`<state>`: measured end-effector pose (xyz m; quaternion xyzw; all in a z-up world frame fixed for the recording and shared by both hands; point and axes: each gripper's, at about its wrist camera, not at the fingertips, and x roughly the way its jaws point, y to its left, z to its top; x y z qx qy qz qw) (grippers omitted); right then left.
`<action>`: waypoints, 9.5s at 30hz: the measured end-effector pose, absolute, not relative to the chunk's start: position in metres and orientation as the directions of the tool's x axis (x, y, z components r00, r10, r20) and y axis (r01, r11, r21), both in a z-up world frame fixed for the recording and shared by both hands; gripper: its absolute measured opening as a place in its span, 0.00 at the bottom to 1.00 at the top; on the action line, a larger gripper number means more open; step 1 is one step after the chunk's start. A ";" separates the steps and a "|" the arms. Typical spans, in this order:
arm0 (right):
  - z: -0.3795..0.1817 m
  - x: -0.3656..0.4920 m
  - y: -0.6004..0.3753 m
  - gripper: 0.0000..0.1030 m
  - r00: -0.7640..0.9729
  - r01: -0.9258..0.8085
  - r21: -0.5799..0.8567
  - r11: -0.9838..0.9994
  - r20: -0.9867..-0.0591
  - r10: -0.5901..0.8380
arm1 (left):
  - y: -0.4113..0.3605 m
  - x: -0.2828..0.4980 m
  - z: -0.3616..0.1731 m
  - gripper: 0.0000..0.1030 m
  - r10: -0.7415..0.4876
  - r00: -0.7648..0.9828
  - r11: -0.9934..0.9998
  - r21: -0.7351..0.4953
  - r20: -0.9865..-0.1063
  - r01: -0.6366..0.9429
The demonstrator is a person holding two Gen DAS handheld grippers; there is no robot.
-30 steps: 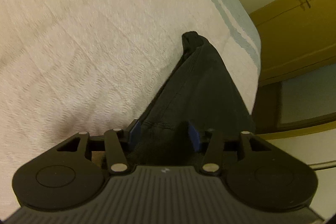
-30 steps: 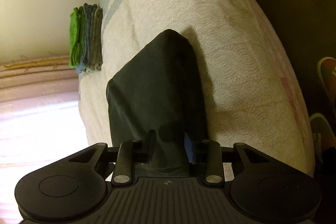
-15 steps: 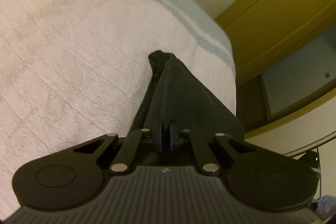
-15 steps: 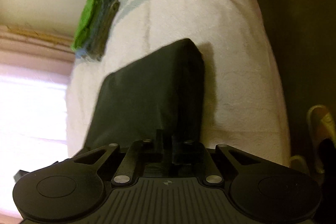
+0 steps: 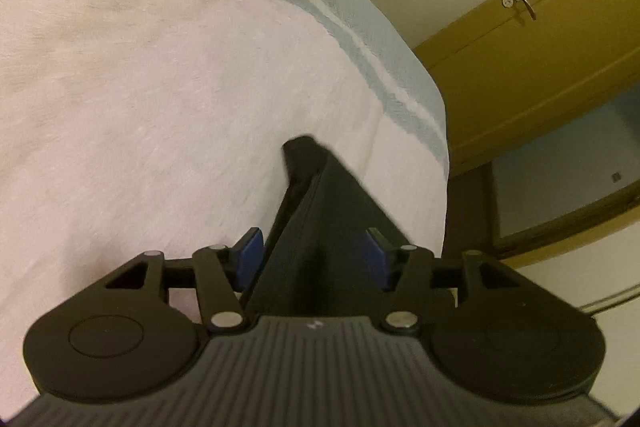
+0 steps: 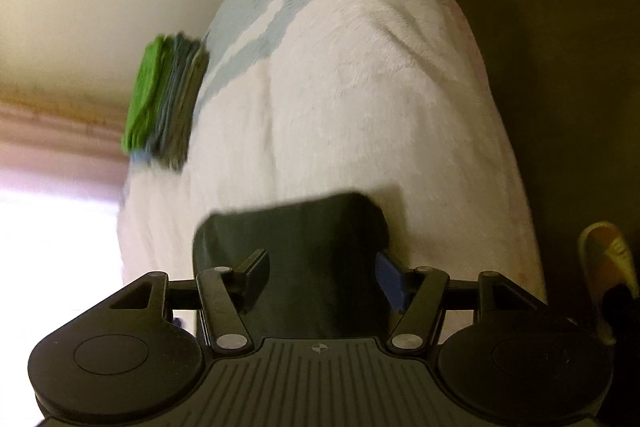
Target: Fold clothes
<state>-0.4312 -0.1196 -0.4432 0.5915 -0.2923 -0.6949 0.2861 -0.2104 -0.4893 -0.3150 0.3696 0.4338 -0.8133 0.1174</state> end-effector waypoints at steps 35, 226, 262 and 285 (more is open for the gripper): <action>-0.458 -0.463 -0.126 0.45 -0.132 0.050 0.617 -0.785 -0.775 -0.618 | -0.481 -0.309 -0.356 0.21 0.004 -0.638 -0.738 -0.432 -0.770 0.518; -0.305 -0.633 -0.343 0.24 0.608 0.551 0.778 -0.302 -0.622 -0.493 | -0.320 -0.204 -0.272 0.40 -0.459 -0.673 0.133 -0.794 -0.580 0.594; -0.268 -0.882 -0.741 0.25 0.582 0.553 0.783 -0.283 -0.607 -0.541 | -0.767 -0.433 -0.280 0.41 -0.483 -0.641 0.085 -0.760 -0.597 0.644; -0.225 -0.873 -0.715 0.78 0.186 0.888 0.435 -0.151 -0.639 -0.747 | -0.766 -0.445 -0.226 0.22 -0.614 -0.277 -0.031 -0.329 -0.739 0.944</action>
